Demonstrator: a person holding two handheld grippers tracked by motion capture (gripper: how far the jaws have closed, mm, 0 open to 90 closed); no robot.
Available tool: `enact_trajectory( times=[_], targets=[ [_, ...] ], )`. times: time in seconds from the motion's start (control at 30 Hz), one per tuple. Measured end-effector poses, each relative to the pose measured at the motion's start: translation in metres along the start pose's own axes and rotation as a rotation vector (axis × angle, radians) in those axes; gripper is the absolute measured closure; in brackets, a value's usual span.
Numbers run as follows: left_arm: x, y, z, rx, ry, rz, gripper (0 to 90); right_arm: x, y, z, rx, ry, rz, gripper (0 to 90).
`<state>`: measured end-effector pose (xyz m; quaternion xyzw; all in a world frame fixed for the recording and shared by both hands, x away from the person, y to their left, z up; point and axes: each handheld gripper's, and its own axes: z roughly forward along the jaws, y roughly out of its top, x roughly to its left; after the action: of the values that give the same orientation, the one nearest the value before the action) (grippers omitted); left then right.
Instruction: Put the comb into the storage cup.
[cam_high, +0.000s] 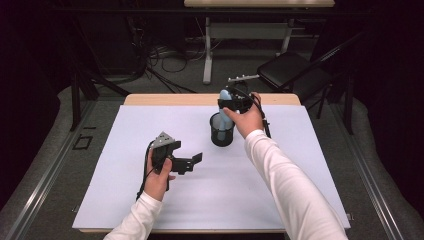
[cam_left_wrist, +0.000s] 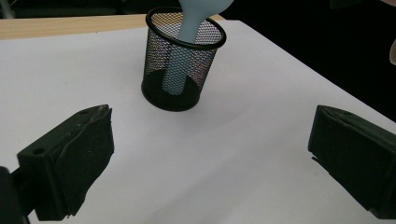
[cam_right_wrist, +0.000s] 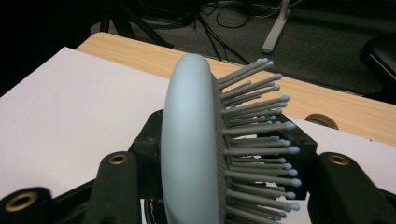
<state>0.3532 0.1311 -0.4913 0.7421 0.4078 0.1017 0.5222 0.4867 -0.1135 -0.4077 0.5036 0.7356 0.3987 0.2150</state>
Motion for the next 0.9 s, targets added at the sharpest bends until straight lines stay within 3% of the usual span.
enact_trajectory(
  times=[0.47,0.9],
  targets=[
    [0.0005,0.0001,-0.0003,-0.002,0.002,-0.001,0.5,0.0009,-0.001,-0.0006,-0.007,0.01,0.013,44.3],
    [0.0007,0.0001,-0.0002,-0.002,0.003,0.0,0.5,0.0052,-0.0017,-0.0005,-0.019,-0.001,-0.023,41.3]
  ],
)
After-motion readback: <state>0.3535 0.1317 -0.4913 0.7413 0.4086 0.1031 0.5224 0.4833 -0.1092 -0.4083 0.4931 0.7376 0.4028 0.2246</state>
